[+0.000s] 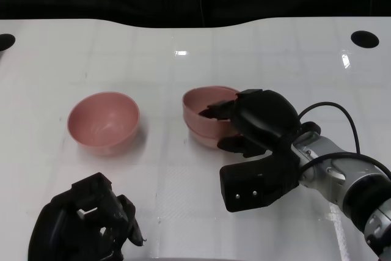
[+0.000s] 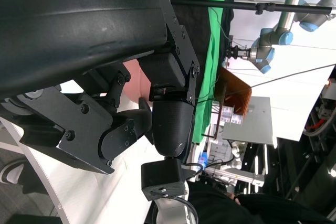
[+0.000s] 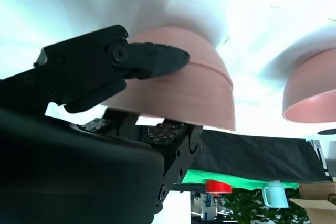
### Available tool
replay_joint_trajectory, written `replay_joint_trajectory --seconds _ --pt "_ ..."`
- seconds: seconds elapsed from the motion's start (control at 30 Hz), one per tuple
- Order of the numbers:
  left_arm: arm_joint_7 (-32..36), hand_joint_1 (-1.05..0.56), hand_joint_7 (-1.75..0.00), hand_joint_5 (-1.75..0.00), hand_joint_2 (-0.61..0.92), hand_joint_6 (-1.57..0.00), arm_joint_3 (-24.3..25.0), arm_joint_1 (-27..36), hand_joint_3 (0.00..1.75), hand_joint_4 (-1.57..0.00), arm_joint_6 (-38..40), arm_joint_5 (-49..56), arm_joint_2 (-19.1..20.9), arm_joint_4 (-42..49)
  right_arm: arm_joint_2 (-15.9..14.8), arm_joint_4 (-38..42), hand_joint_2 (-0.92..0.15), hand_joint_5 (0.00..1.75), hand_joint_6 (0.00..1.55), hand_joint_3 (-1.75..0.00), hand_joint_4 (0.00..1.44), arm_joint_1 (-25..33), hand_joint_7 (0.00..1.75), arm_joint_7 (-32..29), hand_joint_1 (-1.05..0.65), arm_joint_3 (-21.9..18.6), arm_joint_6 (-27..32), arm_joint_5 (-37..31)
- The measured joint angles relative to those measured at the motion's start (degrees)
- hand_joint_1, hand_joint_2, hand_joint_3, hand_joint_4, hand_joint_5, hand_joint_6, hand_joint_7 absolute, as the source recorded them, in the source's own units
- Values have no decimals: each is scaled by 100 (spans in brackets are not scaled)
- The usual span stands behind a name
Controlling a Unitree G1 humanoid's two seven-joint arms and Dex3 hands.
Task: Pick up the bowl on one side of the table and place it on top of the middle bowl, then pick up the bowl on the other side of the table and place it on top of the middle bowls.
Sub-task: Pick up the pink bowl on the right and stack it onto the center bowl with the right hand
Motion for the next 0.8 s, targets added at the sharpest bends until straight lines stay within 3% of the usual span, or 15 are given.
replay_joint_trajectory --seconds 0.33,0.6,0.8 --pt "56 -5 -140 -160 56 -93 -2 17 102 -93 20 0 1 -21 -68 -335 -92 20 37 -41 25 33 0 -65 -70 33 70 -21" --pt "53 -6 -139 -159 57 -93 2 16 100 -93 18 -1 9 -21 -305 -1361 -92 18 27 -44 16 498 0 -76 -71 65 277 -31" --pt "53 -6 -139 -160 59 -92 3 12 97 -92 9 20 15 -12 -653 -2436 -92 20 24 -44 13 1089 0 -93 -68 -201 210 86"
